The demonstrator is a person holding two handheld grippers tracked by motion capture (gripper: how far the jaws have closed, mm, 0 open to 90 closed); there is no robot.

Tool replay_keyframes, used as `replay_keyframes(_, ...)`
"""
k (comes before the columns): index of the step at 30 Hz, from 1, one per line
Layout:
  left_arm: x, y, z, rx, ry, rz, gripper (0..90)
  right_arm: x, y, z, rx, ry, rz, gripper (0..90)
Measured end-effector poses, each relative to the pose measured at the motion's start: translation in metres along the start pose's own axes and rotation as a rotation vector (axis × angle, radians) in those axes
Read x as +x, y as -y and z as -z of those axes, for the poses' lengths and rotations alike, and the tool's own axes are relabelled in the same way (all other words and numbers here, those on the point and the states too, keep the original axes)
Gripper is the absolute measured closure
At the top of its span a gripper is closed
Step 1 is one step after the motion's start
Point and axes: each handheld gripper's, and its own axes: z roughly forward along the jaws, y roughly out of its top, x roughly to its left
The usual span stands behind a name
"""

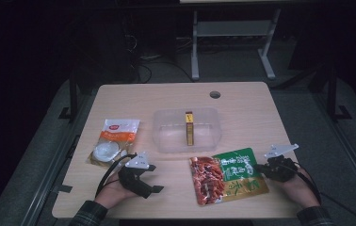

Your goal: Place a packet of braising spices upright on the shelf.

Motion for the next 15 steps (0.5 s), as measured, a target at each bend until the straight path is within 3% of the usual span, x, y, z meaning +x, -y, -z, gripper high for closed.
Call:
replay_keyframes(8,0.000,0.000,0.000,0.004,0.002,0.000,16.1,0.002,-0.007,-0.007,-0.003,-0.021,0.015,90.0)
replay_keyframes(15,-0.001,0.000,0.000,0.008,0.000,-0.003,16.1,0.017,-0.020,-0.017,0.007,-0.067,0.074,90.0)
